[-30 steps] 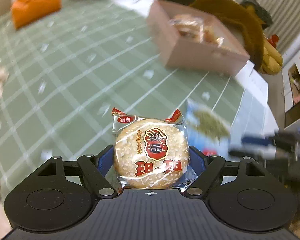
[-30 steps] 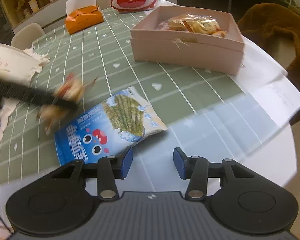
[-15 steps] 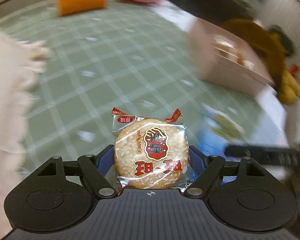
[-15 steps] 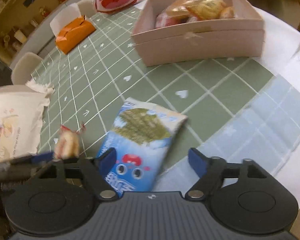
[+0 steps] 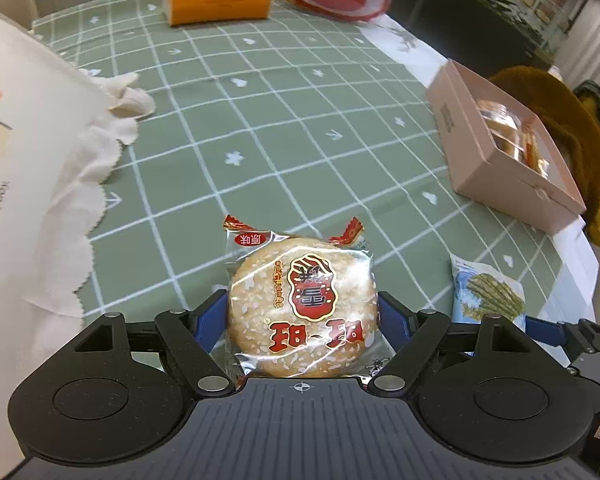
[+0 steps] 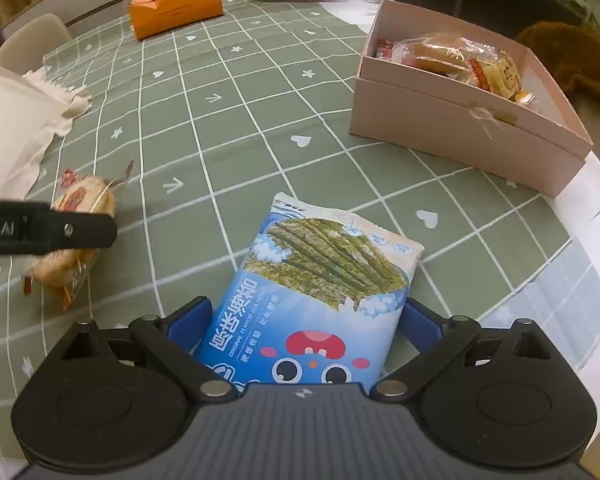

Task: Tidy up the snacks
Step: 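Grasp the blue seaweed bag with the right tool while the left holds the sesame cake, then carry the sesame cake and seaweed bag into the pink box and open both tools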

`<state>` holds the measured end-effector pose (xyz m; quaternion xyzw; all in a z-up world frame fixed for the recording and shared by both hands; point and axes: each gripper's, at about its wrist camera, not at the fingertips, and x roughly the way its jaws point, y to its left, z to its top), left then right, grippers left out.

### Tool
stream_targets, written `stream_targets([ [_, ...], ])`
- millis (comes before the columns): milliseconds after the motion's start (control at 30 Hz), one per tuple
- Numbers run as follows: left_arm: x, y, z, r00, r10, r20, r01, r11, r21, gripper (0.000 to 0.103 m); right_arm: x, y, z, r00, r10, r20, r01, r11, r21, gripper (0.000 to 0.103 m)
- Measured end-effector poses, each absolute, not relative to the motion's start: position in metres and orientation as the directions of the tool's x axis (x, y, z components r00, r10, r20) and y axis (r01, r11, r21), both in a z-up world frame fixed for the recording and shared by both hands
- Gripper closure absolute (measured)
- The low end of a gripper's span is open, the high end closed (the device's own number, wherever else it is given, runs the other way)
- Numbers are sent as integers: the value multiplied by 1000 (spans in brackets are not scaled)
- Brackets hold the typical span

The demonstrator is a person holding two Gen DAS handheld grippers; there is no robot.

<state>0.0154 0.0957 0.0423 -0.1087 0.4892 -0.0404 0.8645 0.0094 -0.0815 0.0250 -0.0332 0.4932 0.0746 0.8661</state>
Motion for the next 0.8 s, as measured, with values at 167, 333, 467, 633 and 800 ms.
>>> stream_targets([
  [167, 12, 70, 42, 498, -235, -835, 47, 968, -245, 20, -2, -111, 27, 516, 101, -850, -167, 986, 16, 10],
  [333, 5, 34, 49, 481, -284, -829, 165, 958, -233, 20, -15, -155, 38, 542, 60, -838, -121, 993, -7, 18],
  [467, 6, 12, 63, 497, -327, -804, 232, 943, -241, 20, -20, -191, 64, 589, 65, -805, -74, 997, 26, 19],
  [633, 26, -9, 126, 586, -426, -689, 340, 901, -269, 20, -18, -220, 137, 733, 74, -676, -78, 997, 25, 19],
  [800, 83, -35, 200, 673, -502, -544, 448, 861, -240, 20, 17, -246, 244, 877, 52, -477, -67, 998, -15, 19],
])
